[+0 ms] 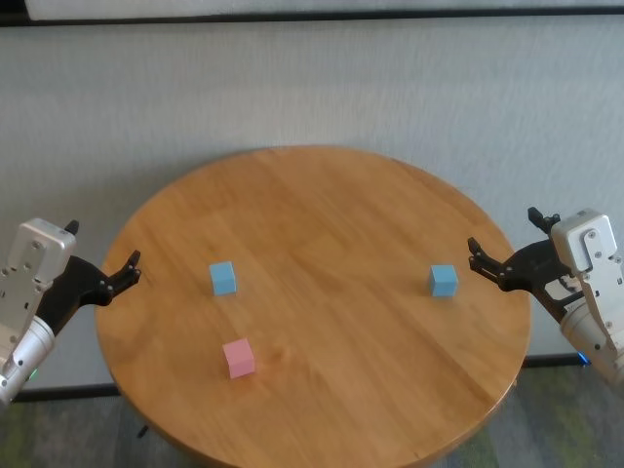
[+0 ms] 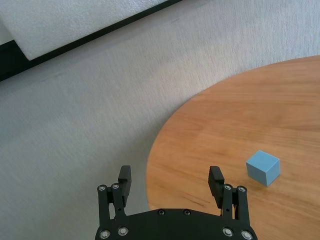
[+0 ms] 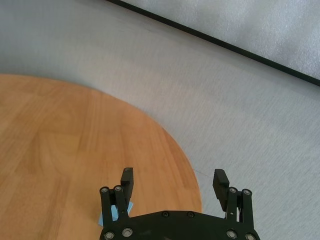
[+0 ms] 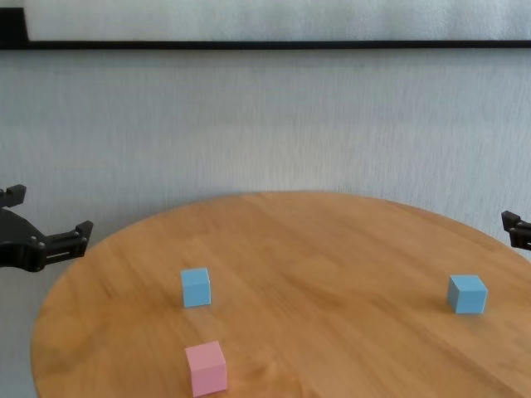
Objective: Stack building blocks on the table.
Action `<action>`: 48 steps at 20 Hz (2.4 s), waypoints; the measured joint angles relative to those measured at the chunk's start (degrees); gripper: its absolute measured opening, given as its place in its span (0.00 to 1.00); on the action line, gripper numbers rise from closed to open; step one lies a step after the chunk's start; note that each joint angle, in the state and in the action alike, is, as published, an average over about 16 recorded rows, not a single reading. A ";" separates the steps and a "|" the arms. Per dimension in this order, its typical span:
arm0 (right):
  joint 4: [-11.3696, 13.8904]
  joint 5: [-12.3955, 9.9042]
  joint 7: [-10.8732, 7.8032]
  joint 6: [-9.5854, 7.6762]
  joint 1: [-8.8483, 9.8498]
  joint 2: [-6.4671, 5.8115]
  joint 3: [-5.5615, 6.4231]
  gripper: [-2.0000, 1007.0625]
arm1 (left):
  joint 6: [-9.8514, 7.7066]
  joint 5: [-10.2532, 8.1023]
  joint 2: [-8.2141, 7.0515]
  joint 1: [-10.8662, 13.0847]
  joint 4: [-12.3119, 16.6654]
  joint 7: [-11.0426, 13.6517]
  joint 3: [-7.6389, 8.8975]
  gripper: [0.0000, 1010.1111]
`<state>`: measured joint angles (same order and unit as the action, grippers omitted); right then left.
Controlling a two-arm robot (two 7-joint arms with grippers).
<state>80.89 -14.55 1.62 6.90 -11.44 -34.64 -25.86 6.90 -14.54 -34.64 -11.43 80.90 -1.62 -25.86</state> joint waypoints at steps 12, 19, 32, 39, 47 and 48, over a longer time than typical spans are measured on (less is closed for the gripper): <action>0.00 0.00 0.00 0.00 0.00 0.00 0.00 1.00 | 0.00 0.00 0.00 0.00 0.00 0.00 0.00 0.99; 0.00 0.00 0.00 0.00 0.00 0.00 0.00 1.00 | 0.00 0.00 0.00 0.00 0.00 0.00 0.00 0.99; 0.00 0.00 0.00 0.00 0.00 0.00 0.00 1.00 | -0.26 -1.02 -0.67 0.92 0.84 1.25 0.76 0.99; 0.00 0.00 0.00 0.00 0.00 0.00 0.00 1.00 | -0.59 -7.15 -4.19 4.38 4.31 9.72 3.24 0.99; 0.00 0.00 0.00 0.00 0.00 0.00 0.00 1.00 | 0.93 -16.38 -9.26 7.37 6.75 28.17 4.69 0.99; 0.00 0.00 0.00 0.00 0.00 0.00 0.00 1.00 | 1.32 -17.11 -9.51 7.16 6.39 30.65 4.46 0.99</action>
<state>80.90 -14.55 1.62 6.90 -11.44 -34.64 -25.86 8.22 -31.65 -44.15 -4.27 87.29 29.03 -21.40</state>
